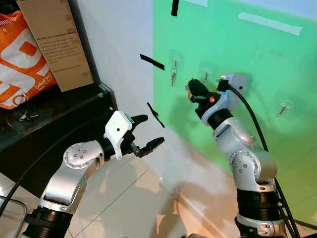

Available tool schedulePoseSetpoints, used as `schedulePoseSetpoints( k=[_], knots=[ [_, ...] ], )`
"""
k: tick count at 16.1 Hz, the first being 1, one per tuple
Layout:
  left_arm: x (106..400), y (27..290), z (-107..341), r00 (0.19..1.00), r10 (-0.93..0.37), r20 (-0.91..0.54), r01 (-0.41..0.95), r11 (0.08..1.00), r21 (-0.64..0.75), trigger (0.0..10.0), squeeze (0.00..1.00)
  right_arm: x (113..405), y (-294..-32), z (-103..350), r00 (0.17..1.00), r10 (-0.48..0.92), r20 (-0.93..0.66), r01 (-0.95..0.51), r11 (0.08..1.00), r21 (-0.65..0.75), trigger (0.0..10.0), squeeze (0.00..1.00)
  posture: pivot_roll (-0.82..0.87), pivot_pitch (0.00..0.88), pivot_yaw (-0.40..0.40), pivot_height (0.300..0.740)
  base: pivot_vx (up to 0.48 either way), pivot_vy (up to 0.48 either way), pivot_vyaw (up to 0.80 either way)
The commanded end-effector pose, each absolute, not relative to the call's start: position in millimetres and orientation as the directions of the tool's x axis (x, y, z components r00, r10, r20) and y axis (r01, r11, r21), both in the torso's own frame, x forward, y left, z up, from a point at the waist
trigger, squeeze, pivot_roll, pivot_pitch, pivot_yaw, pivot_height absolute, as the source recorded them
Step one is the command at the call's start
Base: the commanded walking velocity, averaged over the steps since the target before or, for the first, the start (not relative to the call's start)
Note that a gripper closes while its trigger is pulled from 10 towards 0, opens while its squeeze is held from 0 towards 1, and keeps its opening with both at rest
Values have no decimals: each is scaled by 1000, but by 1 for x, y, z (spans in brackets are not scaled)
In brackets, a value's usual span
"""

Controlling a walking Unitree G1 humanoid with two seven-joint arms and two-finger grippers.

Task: Hang keys on a hook

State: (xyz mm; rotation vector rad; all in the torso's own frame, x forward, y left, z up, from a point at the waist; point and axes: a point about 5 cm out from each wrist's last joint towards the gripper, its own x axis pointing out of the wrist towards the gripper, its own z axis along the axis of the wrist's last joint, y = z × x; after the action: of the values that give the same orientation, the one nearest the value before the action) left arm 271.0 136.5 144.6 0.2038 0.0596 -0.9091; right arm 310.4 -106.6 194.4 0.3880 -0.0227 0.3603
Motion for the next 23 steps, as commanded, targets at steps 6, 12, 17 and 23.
schedulePoseSetpoints(
  k=[6,12,17,23],
  knots=[
    [270,136,149,606,-783,-136,794,586,164,10000,0,318,-120,190,974,223,47,-221,872,436,10000,0,9,0,24,740,0,0,0],
    [270,134,148,597,-790,-142,801,577,157,10000,0,314,-119,174,967,249,-50,-205,881,426,10000,0,7,0,27,740,0,0,0],
    [268,136,148,603,-784,-143,796,584,158,10000,0,314,-118,172,965,255,-59,-212,895,393,10000,0,18,0,16,740,0,0,0],
    [268,136,148,605,-784,-143,796,585,159,10000,0,312,-114,187,957,288,42,-279,868,411,10000,0,15,0,18,740,0,0,0]
  ],
)
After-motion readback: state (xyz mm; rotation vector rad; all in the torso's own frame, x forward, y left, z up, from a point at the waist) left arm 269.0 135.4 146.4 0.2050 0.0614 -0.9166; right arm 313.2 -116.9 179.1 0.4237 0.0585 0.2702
